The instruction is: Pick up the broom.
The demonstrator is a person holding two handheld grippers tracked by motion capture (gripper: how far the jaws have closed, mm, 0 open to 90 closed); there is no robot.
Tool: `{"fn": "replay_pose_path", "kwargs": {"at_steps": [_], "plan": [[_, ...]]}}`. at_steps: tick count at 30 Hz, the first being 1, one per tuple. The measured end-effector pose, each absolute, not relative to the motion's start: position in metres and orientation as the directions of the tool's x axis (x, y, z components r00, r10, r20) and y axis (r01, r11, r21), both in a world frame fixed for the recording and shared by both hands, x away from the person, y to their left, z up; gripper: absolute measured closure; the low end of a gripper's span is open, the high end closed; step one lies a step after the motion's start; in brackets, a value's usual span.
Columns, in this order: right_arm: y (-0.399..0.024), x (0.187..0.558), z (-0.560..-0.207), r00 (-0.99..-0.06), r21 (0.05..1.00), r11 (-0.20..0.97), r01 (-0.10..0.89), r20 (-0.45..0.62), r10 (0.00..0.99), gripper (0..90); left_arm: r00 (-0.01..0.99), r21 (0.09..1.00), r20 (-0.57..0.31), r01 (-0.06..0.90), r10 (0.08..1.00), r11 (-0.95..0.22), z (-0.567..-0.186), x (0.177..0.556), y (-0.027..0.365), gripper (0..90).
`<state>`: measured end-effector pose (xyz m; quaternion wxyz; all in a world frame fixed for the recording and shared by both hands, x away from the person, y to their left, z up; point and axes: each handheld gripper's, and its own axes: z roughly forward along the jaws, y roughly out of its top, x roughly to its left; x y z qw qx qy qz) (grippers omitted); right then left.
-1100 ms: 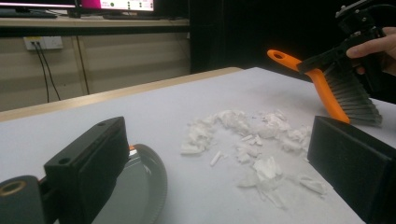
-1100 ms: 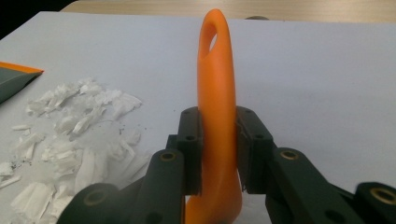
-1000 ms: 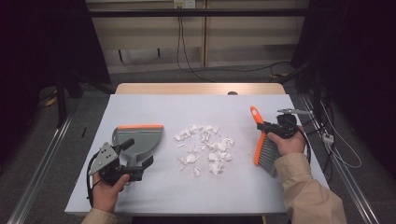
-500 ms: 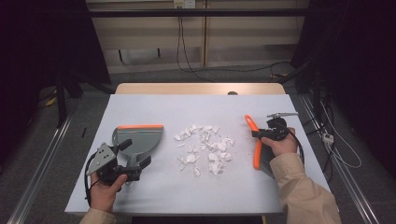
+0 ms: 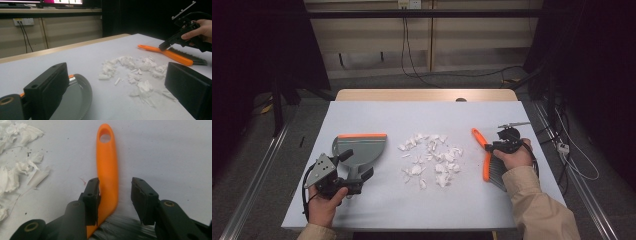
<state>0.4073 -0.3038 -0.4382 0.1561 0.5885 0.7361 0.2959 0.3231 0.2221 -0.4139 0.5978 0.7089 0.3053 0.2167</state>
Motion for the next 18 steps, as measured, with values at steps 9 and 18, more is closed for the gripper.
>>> {"fn": "replay_pose_path", "kwargs": {"at_steps": [9,18], "plan": [[-0.286,0.413,-0.444,-0.180,0.549,0.096,0.831,0.102,0.978,69.1,0.722,0.979,-0.050,0.171,0.690,-0.108,-0.414,0.323,0.218,5.0],[-0.284,0.414,-0.443,-0.186,0.548,0.113,0.829,0.079,0.979,70.1,0.737,0.980,-0.036,0.157,0.675,-0.119,-0.413,0.322,0.215,5.0]]}}
